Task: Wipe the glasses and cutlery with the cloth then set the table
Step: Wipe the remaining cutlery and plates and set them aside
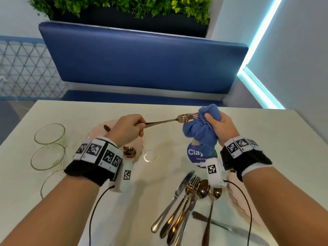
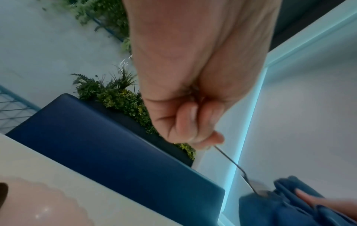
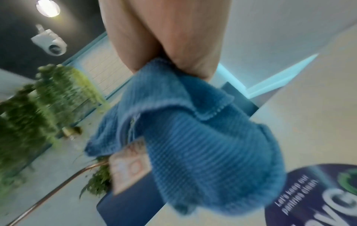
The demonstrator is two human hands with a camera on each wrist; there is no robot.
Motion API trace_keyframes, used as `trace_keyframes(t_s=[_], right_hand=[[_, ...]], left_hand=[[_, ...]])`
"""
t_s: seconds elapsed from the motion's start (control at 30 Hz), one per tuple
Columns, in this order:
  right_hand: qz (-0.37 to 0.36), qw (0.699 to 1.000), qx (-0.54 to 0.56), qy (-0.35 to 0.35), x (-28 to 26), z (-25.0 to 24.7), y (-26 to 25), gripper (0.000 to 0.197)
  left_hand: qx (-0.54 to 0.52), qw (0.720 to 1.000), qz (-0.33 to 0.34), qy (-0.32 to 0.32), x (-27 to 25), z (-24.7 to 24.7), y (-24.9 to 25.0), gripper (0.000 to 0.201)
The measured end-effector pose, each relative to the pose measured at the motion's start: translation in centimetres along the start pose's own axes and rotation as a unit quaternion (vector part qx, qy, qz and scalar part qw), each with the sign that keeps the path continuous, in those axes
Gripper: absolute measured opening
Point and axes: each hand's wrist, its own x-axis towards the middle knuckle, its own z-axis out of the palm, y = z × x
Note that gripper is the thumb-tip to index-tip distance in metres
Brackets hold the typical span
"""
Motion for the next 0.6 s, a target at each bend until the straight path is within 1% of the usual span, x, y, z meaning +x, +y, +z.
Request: trace_keyframes(t_s=[0.03,0.07,0.1,0.13,0.17,0.2,0.23,0.3,0.33,0.37,0.4,0.47,0.53,0.6], right_hand=[[0.03,0.998,0.052,0.018,-0.1,-0.1,0.6,0.024],[0.072,0.99,0.116,0.02,-0.4,0.2,1.3,0.027],[0.123,0.975,0.185,0.004,-0.8,0.7,2.0,0.029],[0.174,0.952,0.25,-0.029,-1.4,1.4,2.6,0.036],[0.211,0.927,0.305,-0.057,-2.0,2.4,3.0,0.046],[0.221,0.916,0.33,-0.059,-2.1,3.3,3.4,0.05],[0.216,0.915,0.338,-0.04,-2.1,3.6,3.2,0.05],[0.185,0.924,0.331,0.043,-1.2,3.3,2.9,0.043],[0.168,0.926,0.327,0.082,-0.7,3.0,2.6,0.037],[0.157,0.928,0.322,0.103,-0.3,2.8,2.5,0.03],[0.152,0.934,0.305,0.111,-0.1,2.9,2.3,0.026],[0.167,0.942,0.273,0.102,-0.2,4.0,2.2,0.031],[0.178,0.942,0.277,0.07,-1.0,5.7,2.0,0.033],[0.174,0.943,0.283,-0.005,-2.3,7.2,1.5,0.028]], left_hand=[[-0.029,0.999,-0.011,0.016,-0.1,0.8,-0.2,0.015],[-0.057,0.998,-0.015,0.034,-0.3,1.7,-0.3,0.016],[-0.081,0.995,-0.011,0.048,-0.4,3.0,-0.4,0.018],[-0.095,0.994,-0.003,0.052,-0.5,4.4,-0.4,0.021],[-0.099,0.994,0.008,0.045,-0.7,5.9,-0.3,0.021],[-0.1,0.994,0.019,0.03,-1.1,7.3,-0.1,0.019],[-0.106,0.994,0.028,0.01,-1.6,8.6,0.1,0.017],[-0.129,0.991,0.035,-0.025,-2.8,10.4,0.3,0.013],[-0.137,0.989,0.038,-0.034,-3.4,11.1,0.3,0.013],[-0.142,0.989,0.04,-0.033,-3.8,11.6,0.4,0.012],[-0.146,0.988,0.041,-0.026,-4.2,12.0,0.5,0.012],[-0.166,0.986,0.03,-0.001,-4.3,12.5,0.9,0.012],[-0.214,0.977,0.007,0.018,-3.8,12.4,1.4,0.019],[-0.257,0.964,-0.024,0.057,-2.9,11.8,1.4,0.028]])
